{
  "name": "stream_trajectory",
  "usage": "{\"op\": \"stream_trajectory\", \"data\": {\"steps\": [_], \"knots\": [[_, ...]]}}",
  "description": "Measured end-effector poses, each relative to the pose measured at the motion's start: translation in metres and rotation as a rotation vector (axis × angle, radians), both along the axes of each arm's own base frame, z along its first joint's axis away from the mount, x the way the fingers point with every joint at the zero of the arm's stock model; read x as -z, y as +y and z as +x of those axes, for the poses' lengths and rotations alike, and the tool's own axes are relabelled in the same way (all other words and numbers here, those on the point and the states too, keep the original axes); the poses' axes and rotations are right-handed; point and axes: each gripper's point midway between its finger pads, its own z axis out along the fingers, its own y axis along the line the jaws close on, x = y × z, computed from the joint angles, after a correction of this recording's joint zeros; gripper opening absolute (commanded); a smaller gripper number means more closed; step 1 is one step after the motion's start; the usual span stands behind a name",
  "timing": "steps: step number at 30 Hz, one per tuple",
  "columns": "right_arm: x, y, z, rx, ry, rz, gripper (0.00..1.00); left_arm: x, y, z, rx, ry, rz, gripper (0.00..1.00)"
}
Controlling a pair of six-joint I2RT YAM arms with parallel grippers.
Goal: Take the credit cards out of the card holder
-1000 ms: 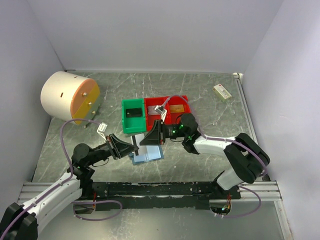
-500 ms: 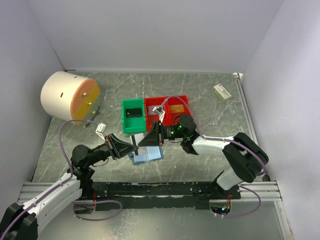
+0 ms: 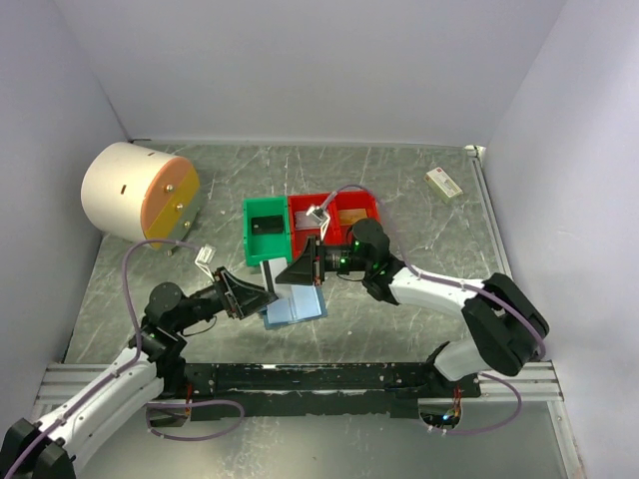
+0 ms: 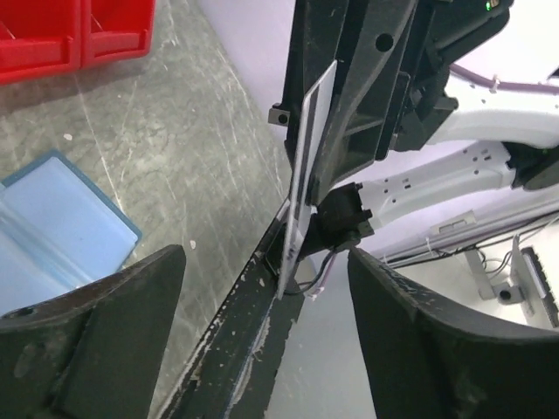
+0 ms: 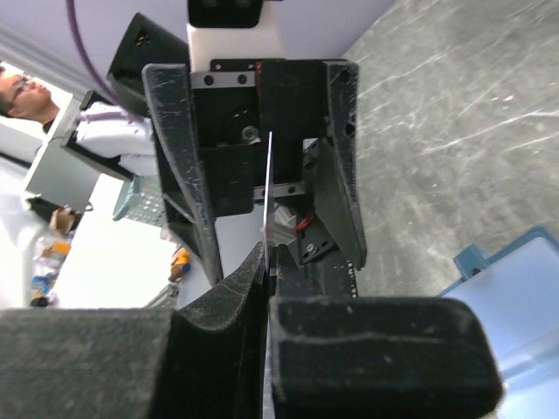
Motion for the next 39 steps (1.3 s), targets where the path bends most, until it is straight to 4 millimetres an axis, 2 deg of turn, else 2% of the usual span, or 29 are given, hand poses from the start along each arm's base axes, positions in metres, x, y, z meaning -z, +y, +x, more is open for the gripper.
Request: {"op": "stream_trajectory", "data": {"steps": [7,10,14,20,22,27,31,34,37,39], "knots": [[-0.004,-0.015,0.037,0.196,-0.137,-0.091,0.0,-0.009,0.015,0.016,-0.135,-0.011,0.101,1.0],[-0.012,-0.025,0.053,0.291,-0.233,-0.134,0.0,-0.005,0.022,0.023,-0.198,0.012,0.147,1.0],[-0.02,-0.036,0.068,0.383,-0.353,-0.181,0.0,0.013,0.033,0.031,-0.27,0.079,0.215,1.0],[-0.02,-0.05,0.086,0.48,-0.508,-0.28,0.0,0.041,0.043,0.035,-0.327,0.172,0.298,1.0],[-0.02,-0.047,0.085,0.497,-0.591,-0.329,0.0,0.046,0.045,0.035,-0.339,0.19,0.315,1.0],[-0.034,-0.024,0.061,0.472,-0.815,-0.397,0.0,0.047,0.052,0.035,-0.37,0.207,0.335,1.0],[-0.048,-0.025,0.07,0.536,-0.957,-0.462,0.0,0.042,0.057,0.032,-0.394,0.199,0.328,1.0],[-0.033,-0.026,0.08,0.533,-1.101,-0.59,0.0,0.043,0.06,0.029,-0.398,0.2,0.329,1.0],[0.0,-0.03,0.095,0.488,-1.23,-0.771,0.0,0.045,0.062,0.027,-0.398,0.215,0.343,1.0],[0.029,-0.04,0.112,0.453,-1.305,-0.935,0.0,0.046,0.063,0.025,-0.4,0.226,0.353,1.0]]}}
